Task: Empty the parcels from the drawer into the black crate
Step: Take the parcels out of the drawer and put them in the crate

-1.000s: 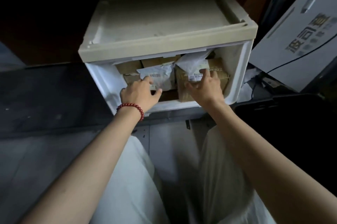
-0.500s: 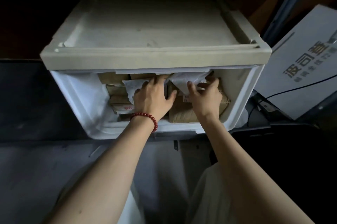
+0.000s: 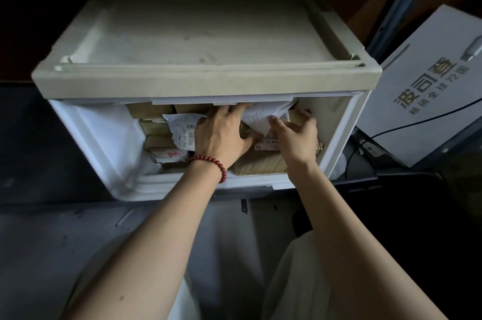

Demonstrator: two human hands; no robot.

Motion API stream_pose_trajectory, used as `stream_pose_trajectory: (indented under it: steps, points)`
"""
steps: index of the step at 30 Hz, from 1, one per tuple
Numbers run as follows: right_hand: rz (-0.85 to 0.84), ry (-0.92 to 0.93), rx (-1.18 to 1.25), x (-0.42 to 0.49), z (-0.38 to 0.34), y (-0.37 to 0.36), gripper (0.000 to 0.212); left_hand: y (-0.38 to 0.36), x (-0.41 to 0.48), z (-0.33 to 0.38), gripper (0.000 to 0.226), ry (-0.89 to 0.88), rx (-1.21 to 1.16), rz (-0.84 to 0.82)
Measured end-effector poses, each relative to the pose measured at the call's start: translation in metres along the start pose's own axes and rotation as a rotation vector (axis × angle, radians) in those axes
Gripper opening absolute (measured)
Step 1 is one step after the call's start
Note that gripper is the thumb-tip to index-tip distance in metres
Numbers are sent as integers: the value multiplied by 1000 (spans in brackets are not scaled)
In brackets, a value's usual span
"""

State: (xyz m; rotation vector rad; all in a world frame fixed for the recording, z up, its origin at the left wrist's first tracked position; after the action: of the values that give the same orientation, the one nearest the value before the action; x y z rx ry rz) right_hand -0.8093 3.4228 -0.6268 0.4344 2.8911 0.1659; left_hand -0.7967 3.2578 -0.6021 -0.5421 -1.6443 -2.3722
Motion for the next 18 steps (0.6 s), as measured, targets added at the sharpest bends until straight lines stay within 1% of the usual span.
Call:
stream_pose_trajectory:
  steps: [3, 6, 11, 15, 18]
  points:
    - [-26, 2, 0, -4, 1, 0, 60, -4, -3, -4, 71, 27, -68, -49]
    - [-12, 48, -31, -10, -2, 2, 58, -9, -5, -4, 85, 31, -99, -130]
    - [16, 122, -122, -17, -8, 8, 59, -12, -8, -5, 94, 43, -128, -175]
    - [-2, 113, -149, -21, -7, 10, 59, -15, -9, -9, 98, 107, -116, -145]
    - [-34, 74, -113, -23, -5, 8, 61, -15, -10, -12, 99, 157, -103, -122]
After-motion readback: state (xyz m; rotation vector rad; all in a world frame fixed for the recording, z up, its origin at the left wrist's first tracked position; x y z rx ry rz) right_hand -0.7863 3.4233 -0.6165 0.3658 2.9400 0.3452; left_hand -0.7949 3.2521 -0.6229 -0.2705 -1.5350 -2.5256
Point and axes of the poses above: each hand's wrist, its own x-axis towards the middle knuckle, its own y-axis out of the back of the hand, z = x × y, the point moved 8 cm from there along x, towards the middle knuckle, and after that the axes turned 8 degrees about -y, right-handed, at the moved point
